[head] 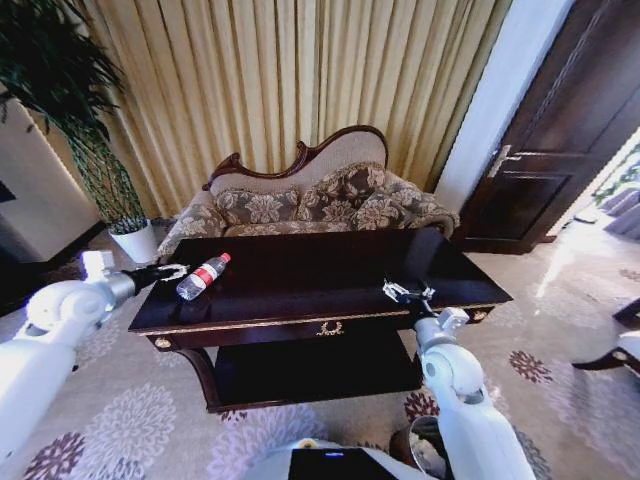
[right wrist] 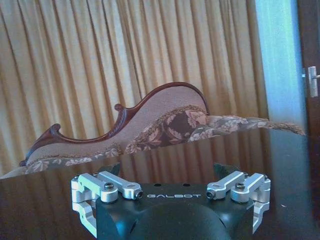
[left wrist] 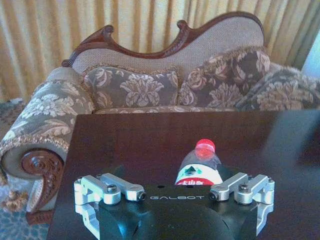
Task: Move to the front of the table and place the trash on the table into the trash bin.
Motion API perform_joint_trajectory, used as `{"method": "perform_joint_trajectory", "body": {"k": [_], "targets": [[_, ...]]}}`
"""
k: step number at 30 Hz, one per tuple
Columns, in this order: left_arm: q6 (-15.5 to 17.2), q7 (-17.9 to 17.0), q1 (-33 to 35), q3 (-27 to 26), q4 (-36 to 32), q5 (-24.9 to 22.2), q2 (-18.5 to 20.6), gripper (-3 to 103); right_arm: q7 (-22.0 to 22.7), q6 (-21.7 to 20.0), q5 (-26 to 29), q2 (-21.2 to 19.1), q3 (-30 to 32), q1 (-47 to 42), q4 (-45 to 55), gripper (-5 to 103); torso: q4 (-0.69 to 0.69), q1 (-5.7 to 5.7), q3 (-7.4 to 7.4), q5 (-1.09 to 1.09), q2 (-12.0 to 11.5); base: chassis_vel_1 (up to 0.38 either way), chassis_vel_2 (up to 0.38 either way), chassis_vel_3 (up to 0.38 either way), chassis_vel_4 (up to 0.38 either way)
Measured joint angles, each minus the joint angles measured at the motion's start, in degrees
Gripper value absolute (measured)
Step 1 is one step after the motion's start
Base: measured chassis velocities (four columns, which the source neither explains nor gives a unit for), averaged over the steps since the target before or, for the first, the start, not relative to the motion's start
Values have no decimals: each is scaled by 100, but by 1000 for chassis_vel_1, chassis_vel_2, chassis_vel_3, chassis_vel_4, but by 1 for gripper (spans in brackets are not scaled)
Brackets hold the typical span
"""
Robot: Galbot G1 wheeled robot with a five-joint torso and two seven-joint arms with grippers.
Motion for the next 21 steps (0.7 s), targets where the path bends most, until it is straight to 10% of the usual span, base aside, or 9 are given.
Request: {"method": "perform_joint_trajectory", "body": {"k": [21], "targets": [[-32,-378,172,697,-424,257,-337,100,1,182,-94,132,30,-4,-256,100,2,-2,-1,3,2,0,0,0,0]]}}
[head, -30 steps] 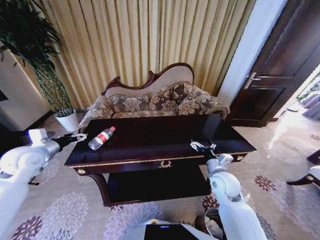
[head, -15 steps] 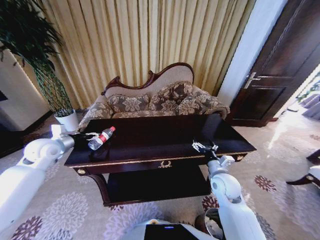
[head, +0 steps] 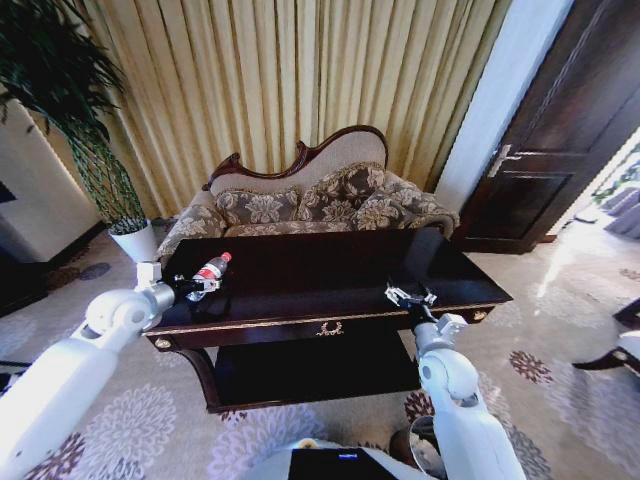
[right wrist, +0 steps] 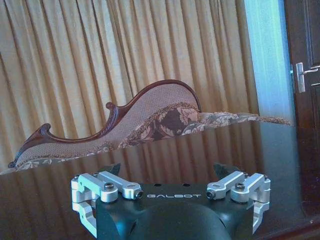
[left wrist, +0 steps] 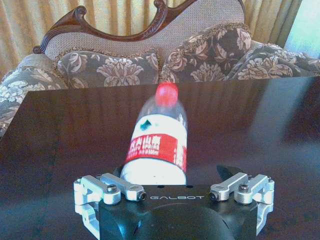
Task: Move to the front of the table and place the trash on the table into the trash bin.
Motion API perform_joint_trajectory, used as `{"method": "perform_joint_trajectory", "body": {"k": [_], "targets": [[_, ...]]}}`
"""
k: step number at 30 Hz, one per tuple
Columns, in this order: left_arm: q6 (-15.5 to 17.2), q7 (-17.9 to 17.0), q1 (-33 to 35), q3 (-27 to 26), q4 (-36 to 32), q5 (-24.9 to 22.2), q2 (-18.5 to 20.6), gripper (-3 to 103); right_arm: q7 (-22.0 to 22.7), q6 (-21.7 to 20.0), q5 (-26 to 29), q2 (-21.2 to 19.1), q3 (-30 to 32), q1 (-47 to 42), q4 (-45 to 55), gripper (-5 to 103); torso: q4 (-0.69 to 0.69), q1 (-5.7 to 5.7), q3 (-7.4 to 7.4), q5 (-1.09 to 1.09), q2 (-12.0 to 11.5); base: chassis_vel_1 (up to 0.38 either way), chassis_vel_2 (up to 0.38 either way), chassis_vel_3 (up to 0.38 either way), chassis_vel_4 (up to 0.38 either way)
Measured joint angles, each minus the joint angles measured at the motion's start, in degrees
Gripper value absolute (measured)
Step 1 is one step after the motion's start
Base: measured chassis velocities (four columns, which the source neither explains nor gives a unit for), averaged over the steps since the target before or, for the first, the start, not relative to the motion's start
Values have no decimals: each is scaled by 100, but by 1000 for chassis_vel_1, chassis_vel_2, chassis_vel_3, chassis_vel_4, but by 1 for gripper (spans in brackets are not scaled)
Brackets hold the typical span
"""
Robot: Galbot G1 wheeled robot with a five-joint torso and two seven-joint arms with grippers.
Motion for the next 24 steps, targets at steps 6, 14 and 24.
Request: {"method": "perform_joint_trajectory", "body": {"k": [6,14,24], "targets": [[-4,-121,211,-99,-122,22,-74,100,-1,15,-26,15,-50,37,-99,100,-1,0,0,0,0,0,0,0,0],[31,-124,327,-124,-128,73,-106,100,0,34,-52,46,-104,74,-194,100,-2,1,1,-5,-1,0,0,0,0],[33,-243,267,-124,-152,77,-146,100,0,36,-37,-62,-79,127,-223,100,-2,1,1,-4,-1,0,0,0,0]]}}
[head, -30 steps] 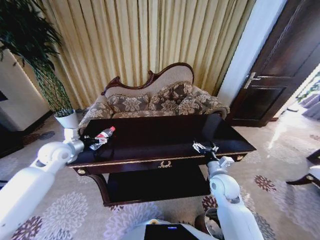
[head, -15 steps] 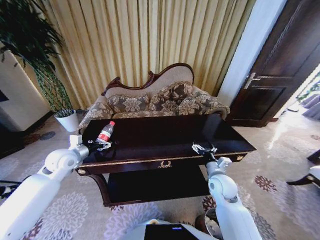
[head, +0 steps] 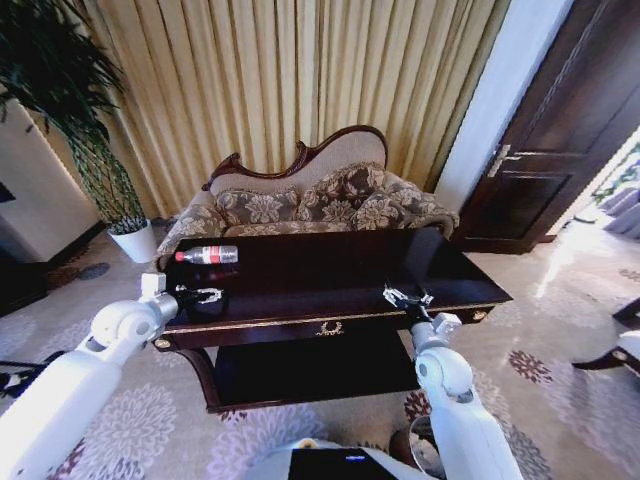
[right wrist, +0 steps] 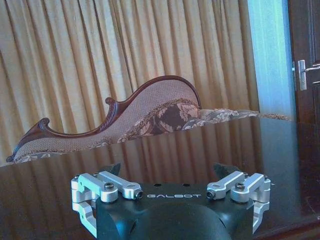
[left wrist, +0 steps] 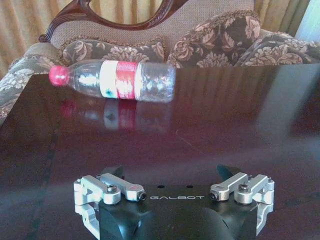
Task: Move to the front of the table and place the trash on the table into the trash bin.
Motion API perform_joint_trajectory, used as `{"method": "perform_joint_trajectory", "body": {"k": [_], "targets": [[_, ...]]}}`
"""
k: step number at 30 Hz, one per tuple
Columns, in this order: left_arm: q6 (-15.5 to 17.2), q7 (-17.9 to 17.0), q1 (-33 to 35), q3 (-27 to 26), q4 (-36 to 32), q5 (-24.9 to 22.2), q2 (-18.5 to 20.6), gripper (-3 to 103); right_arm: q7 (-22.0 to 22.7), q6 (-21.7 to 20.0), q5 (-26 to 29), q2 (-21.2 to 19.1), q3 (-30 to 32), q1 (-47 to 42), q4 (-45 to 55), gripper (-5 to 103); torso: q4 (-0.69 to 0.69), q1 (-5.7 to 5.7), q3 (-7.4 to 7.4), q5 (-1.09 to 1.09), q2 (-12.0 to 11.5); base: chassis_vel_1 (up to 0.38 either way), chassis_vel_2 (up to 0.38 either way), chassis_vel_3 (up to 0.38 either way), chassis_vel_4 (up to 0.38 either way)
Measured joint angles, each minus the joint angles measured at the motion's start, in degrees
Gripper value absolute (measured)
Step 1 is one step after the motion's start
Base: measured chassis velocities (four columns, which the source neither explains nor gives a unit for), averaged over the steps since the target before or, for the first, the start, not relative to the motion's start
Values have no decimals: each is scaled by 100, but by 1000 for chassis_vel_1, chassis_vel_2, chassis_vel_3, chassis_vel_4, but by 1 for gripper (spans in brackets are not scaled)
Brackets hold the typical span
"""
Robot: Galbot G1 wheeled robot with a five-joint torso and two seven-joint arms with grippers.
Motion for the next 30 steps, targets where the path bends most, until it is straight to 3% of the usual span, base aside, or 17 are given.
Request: {"method": "perform_joint_trajectory", "body": {"k": [23,30], "targets": [[-10,-164,35,-521,-713,236,-337,100,0,-71,131,21,22,101,39,100,0,1,-1,1,0,0,0,0,0],[-11,-195,315,-822,-891,298,-429,100,0,-55,211,1,76,81,-24,100,0,1,-1,1,0,0,0,0,0]]}}
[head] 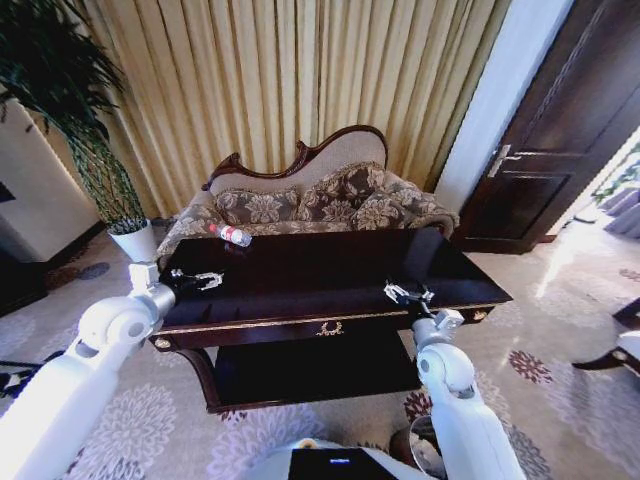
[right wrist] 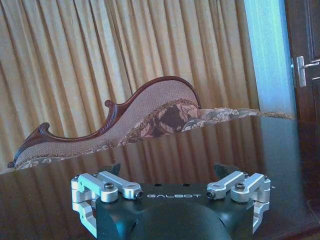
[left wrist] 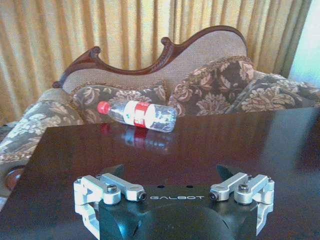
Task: Move to the front of the table and place the trash on the table into the trash bin.
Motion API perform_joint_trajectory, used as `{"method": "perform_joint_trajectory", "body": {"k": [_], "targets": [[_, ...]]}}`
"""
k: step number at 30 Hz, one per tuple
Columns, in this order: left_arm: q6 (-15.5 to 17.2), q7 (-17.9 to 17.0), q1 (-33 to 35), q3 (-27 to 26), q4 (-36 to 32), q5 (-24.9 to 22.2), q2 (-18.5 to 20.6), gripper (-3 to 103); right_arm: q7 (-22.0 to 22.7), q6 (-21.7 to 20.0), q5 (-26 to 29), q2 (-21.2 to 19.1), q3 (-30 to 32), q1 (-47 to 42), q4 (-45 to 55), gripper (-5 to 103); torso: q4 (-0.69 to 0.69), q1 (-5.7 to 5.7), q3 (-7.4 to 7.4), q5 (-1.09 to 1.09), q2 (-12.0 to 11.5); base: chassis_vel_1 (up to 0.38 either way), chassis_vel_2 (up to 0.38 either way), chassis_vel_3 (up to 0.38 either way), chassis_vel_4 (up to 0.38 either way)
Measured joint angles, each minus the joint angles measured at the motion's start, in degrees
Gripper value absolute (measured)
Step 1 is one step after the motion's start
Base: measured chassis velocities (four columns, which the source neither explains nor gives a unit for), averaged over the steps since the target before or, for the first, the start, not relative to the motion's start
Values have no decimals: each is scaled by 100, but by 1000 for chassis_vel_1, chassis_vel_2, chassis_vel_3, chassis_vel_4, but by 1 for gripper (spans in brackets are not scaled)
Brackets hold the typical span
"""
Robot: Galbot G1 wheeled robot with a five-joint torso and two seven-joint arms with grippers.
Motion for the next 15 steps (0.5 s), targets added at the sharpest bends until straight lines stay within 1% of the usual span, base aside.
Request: {"method": "perform_joint_trajectory", "body": {"k": [2,7,10,11,12,13,14,15], "targets": [[-1,4,102,-115,-47,17,-13,100,0,3,42,-18,13,6,-6,100,0,0,0,-1,0,0,0,0,0],[-2,6,169,-215,-71,25,-21,100,0,5,66,-34,11,52,-36,100,0,0,0,0,0,0,0,0,0],[-3,20,188,-320,-61,119,-38,100,0,5,82,-35,1,59,-37,100,-1,0,0,0,0,0,0,0,0],[-4,68,215,-407,-63,203,-47,100,0,5,89,-34,-1,59,-37,100,-1,0,0,0,0,0,0,0,0],[-13,91,250,-509,-87,399,-54,100,0,6,95,-34,-3,58,-37,100,0,0,0,0,0,0,0,0,0],[-13,91,250,-509,-87,399,-54,100,0,6,95,-34,-3,58,-37,100,0,0,0,0,0,0,0,0,0],[-54,73,263,-566,-99,517,-56,100,0,5,98,-35,-5,56,-37,100,1,0,0,0,0,0,0,0,0],[-117,-65,255,-621,-113,585,-56,100,0,5,99,-37,-10,54,-37,100,1,0,0,0,1,0,0,0,0]]}}
